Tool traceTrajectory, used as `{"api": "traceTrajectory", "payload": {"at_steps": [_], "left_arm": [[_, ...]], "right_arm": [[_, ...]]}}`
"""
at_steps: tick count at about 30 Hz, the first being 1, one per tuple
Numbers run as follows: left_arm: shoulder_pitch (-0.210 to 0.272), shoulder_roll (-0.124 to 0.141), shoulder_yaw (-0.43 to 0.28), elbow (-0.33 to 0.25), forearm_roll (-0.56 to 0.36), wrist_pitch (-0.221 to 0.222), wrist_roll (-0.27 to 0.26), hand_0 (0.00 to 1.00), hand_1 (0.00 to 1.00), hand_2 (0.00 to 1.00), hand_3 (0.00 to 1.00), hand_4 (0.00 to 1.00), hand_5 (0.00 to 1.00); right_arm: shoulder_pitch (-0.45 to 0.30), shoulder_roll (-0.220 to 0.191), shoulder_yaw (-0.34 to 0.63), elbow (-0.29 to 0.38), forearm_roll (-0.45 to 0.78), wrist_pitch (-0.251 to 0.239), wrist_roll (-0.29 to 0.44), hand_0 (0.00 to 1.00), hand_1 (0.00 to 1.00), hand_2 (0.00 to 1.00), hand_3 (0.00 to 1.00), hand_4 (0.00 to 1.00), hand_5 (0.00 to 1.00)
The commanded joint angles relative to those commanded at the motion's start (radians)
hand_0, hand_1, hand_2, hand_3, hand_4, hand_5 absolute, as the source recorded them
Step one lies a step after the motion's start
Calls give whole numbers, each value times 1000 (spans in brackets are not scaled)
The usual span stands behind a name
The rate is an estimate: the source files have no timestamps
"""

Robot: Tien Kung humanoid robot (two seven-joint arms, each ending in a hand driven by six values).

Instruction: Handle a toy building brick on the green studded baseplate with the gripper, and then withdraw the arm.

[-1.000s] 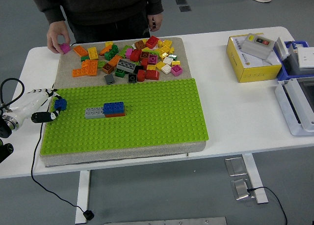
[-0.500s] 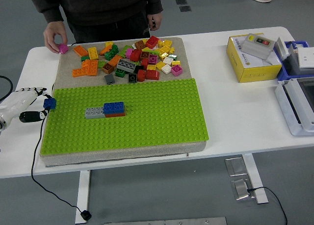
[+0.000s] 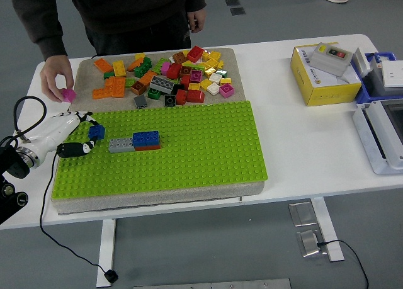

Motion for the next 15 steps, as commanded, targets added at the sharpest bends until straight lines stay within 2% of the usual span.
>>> {"api": "traceTrajectory", "payload": {"at_steps": [3, 7, 15], "left_arm": [[8, -10, -12, -44, 9, -7, 14, 964, 958, 931, 567, 442, 302], [9, -24, -20, -65, 13, -10, 20, 964, 957, 931, 562, 436, 298], [-8, -63, -11, -18, -5, -9, 14, 964, 959, 934, 562, 434, 297]], "right_arm": [[0, 0, -1, 0, 3, 0, 1, 637, 602, 682, 665, 564, 998], [1, 0, -3, -1, 6, 1, 3, 635, 601, 682, 664, 565, 998], [3, 1, -4, -1, 5, 2, 5, 636, 602, 682, 664, 566, 998]]}}
